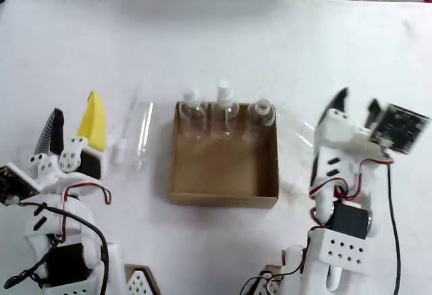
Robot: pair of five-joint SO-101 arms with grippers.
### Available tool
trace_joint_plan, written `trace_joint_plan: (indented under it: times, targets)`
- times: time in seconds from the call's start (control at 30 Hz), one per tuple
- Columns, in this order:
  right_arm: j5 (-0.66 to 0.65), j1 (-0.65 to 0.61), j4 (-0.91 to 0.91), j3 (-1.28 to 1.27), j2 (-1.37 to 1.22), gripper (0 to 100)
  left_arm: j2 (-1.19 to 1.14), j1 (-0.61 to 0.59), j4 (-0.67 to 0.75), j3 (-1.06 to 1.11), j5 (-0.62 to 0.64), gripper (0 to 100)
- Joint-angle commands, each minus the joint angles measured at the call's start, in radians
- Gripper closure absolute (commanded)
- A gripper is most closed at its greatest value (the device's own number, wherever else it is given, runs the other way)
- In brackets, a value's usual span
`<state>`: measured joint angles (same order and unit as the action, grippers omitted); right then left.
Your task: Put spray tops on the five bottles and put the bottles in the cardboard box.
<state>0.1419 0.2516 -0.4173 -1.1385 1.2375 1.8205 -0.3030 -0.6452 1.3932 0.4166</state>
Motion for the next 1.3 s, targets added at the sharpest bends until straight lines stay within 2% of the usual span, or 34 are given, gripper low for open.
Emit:
trace_joint_plan:
  times: [0.0, 0.2, 0.3, 0.6, 0.67, 0.77, 0.8, 1.03, 1.27]
  targets:
    - [0.011, 0.041, 0.013, 0.035, 0.016, 82.6, 0.010, 0.024, 0.026, -0.006, 0.003, 74]
    - [-0.011, 0.044, -0.179, 0.201, 0.015, 82.6, 0.010, 0.073, 0.031, 0.014, -0.048, 74]
    - [-0.117, 0.036, -0.331, 0.327, 0.007, 82.7, 0.010, 0.082, 0.031, 0.015, -0.048, 74]
    - [-0.583, 0.033, -0.799, 0.620, -0.302, 82.7, 0.010, 0.076, 0.031, 0.015, -0.049, 74]
    - [-0.744, -0.025, -0.898, 0.611, -0.369, 82.7, 0.010, 0.076, 0.031, 0.015, -0.049, 74]
    - [-1.063, -0.122, -1.053, 0.509, -0.430, 82.7, 0.010, 0.076, 0.031, 0.015, -0.049, 74]
    - [-1.126, -0.143, -1.078, 0.457, -0.435, 82.7, 0.010, 0.074, 0.031, 0.015, -0.049, 74]
    - [-1.175, -0.133, -0.868, 0.112, -0.346, 82.3, 0.010, 0.074, 0.031, 0.015, -0.051, 74]
    - [-1.309, -0.133, -0.647, -0.161, -0.188, 82.5, 0.010, 0.074, 0.031, 0.017, -0.051, 74]
